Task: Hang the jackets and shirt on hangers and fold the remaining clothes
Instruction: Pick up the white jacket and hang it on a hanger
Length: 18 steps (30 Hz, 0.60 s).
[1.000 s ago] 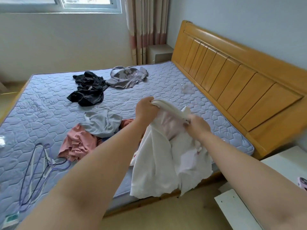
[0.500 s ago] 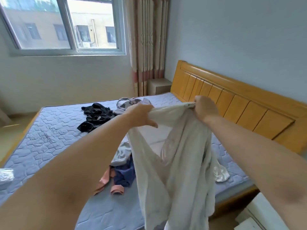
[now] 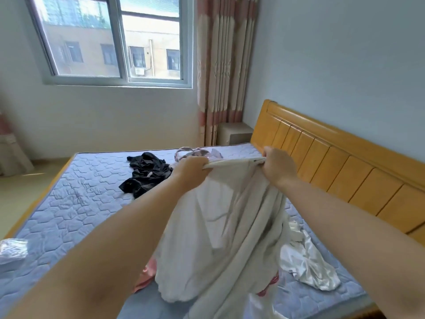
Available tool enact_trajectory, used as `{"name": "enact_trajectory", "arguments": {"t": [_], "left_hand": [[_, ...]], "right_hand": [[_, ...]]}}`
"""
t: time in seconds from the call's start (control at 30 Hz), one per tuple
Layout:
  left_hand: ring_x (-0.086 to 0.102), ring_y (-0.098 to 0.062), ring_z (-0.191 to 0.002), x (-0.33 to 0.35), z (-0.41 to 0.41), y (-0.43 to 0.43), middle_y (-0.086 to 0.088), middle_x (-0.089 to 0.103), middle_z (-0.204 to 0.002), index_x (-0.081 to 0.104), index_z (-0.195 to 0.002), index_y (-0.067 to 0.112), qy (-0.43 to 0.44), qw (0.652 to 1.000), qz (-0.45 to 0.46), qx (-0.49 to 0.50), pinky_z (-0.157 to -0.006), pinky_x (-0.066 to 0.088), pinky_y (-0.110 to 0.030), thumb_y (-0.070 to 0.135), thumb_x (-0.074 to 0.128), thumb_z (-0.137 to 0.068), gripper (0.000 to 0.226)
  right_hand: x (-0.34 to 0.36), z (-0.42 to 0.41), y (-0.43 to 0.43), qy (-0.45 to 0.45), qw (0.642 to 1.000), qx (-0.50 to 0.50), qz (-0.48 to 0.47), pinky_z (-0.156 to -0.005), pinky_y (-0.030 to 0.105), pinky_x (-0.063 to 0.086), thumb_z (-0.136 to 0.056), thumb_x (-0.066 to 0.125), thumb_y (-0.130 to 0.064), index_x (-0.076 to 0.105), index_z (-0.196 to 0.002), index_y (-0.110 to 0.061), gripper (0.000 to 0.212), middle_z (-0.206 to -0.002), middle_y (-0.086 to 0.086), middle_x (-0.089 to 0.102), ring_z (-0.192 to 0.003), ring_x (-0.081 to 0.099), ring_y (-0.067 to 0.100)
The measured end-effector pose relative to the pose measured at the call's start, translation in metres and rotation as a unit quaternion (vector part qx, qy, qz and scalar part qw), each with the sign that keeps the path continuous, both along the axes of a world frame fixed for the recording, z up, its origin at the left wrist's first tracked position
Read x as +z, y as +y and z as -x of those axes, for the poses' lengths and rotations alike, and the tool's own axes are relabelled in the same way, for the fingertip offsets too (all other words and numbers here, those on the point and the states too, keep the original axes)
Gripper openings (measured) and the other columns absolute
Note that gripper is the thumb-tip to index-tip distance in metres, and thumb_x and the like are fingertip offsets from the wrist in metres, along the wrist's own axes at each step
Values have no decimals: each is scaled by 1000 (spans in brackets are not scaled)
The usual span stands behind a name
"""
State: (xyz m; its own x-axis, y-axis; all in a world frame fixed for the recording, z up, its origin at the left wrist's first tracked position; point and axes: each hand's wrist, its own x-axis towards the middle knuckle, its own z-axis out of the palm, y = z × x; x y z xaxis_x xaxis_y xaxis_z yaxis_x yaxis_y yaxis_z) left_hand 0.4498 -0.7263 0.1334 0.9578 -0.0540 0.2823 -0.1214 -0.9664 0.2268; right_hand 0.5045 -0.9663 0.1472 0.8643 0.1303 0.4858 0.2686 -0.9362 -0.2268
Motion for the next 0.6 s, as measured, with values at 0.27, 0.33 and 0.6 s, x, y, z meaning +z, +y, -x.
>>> {"name": "enact_trajectory", "arguments": {"t": [0.27,0.33,0.6], "left_hand": [[51,-25,-78,-49,-21,27,1,50,-68,45,-61,18,60,986,152,35,-64,31,-28,29,59,-91,35],[49,-24,-74,-83,-17,38,2,46,-64,40,-57,20,110,975,183,59,-63,32,-30,28,62,-90,40],[51,-18,-70,-221,18,96,-5,60,-73,63,-75,12,173,929,290,153,-59,31,-30,40,64,-88,32]], "right_hand": [[-46,-50,46,138,986,85,-40,-62,29,32,-82,52,-8,43,-71,-17,17,-78,5,52,-77,51,27],[-73,-54,56,227,969,101,0,-65,27,33,-81,55,-9,44,-69,-21,21,-82,3,53,-81,50,25],[-219,-32,132,368,916,145,60,-82,27,44,-79,63,-16,67,-93,-12,15,-103,7,66,-101,59,26]]}}
